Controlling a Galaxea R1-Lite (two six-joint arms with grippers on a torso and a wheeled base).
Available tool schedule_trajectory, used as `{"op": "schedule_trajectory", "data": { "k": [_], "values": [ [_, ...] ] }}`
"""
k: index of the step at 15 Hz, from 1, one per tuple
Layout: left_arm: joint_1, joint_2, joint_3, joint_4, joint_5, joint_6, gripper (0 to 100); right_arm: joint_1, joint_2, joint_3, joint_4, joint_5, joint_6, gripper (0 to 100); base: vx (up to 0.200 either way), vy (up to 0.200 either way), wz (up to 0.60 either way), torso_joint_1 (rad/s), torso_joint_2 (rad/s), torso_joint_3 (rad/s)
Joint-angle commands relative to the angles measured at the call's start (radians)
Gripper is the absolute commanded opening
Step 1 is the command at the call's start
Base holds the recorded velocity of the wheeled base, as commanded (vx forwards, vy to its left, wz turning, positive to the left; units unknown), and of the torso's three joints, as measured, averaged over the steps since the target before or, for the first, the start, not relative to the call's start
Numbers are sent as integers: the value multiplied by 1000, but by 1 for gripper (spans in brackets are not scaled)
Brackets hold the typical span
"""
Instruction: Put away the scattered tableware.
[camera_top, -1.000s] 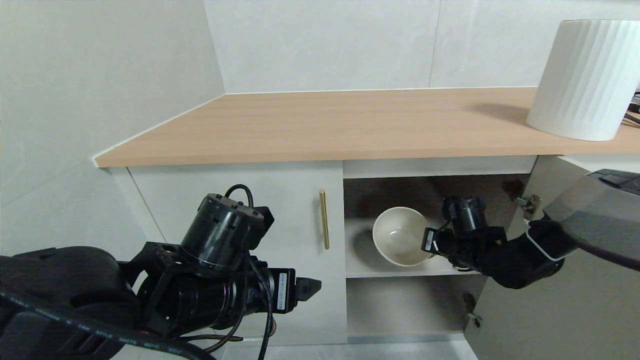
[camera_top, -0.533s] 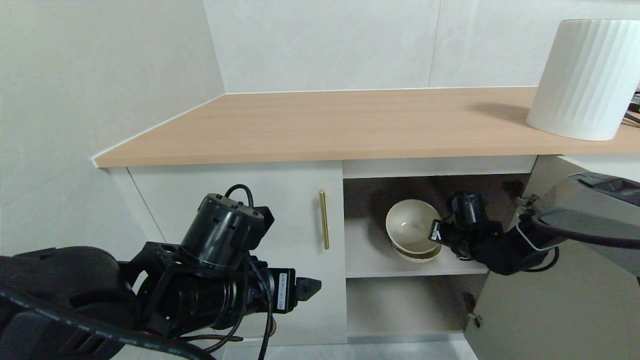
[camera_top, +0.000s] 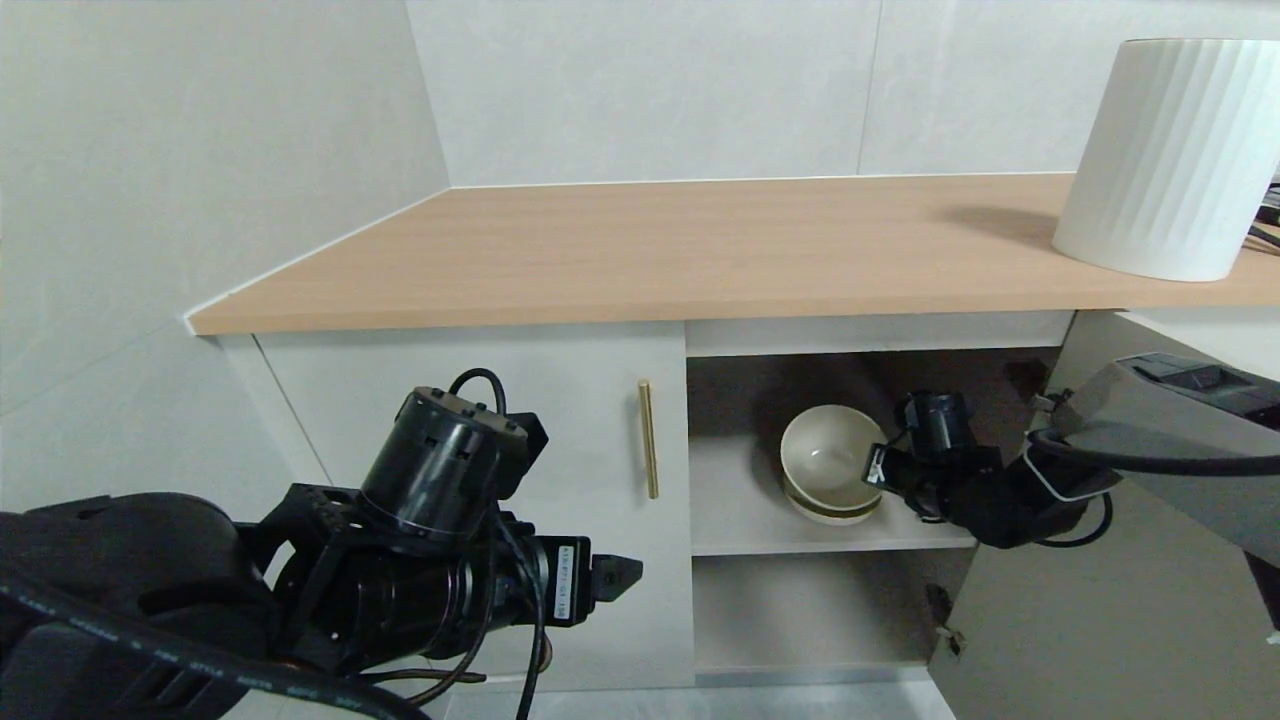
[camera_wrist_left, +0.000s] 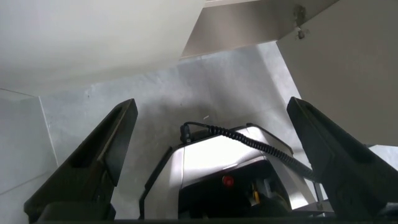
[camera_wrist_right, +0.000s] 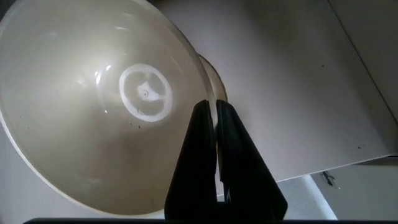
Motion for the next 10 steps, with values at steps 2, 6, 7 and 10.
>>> {"op": "schedule_trajectory", "data": {
  "k": [2,6,7,10],
  "values": [
    [0,0,0,0,-1,0,100,0,4,-5,0,0,1,0,0,0,0,0,0,0],
    [0,-2,0,0,-1,0,100,3,-2,1,-3,3,1,100,0,0,0,0,0,0],
    [0,-3,2,0,-1,0,100,3,-8,3,-3,3,1,100,0,0,0,0,0,0],
    [17,-56,6,0,-2,1,100,12,-58,46,-2,11,1,100,0,0,0,0,0,0]
  ]
}}
